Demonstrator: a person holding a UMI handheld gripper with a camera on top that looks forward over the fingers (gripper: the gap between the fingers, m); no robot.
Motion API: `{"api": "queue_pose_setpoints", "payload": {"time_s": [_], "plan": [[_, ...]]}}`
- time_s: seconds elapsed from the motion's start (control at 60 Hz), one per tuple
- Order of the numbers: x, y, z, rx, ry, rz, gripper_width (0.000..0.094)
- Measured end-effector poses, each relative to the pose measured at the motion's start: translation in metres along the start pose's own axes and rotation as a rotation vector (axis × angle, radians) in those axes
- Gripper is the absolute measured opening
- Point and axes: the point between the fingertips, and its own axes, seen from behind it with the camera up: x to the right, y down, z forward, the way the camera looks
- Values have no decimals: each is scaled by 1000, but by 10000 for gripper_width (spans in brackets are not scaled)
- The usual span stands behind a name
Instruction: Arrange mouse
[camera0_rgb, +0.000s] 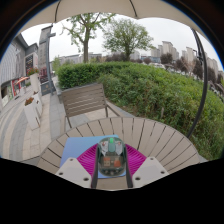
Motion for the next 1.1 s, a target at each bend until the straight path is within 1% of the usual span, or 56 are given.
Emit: {"api": "queue_pose_setpoints", "payload": {"time_s": [0.1, 0.183, 0.35, 0.433, 0.467, 0.483, 0.5, 0.533, 0.55, 0.567, 0.583, 0.65, 0.75, 0.867, 0.95, 1.033, 1.1], "plan": [[-44, 0, 42, -30, -16, 44, 402], [-63, 14, 80, -56, 19, 35, 402], [-77, 72, 130, -188, 85, 73, 402], [-77, 84, 134, -200, 117, 70, 464], [-78, 83, 133, -191, 120, 67, 494], [-78, 83, 132, -195, 120, 68, 535], [-78, 83, 133, -204, 125, 74, 613], [-78, 83, 125, -216, 136, 88, 839], [-78, 82, 121, -223, 140, 93, 850], [-79, 81, 116, -227, 141, 98, 824], [-80, 79, 110, -228, 142, 101, 820], [-85, 68, 80, -225, 139, 101, 861], [-91, 58, 13, -235, 139, 90, 856], [-101, 65, -74, -286, 118, 88, 853], [-99, 74, -126, -299, 122, 86, 853], [-90, 86, -162, -321, 155, 81, 861], [-88, 93, -184, -322, 155, 72, 864]]}}
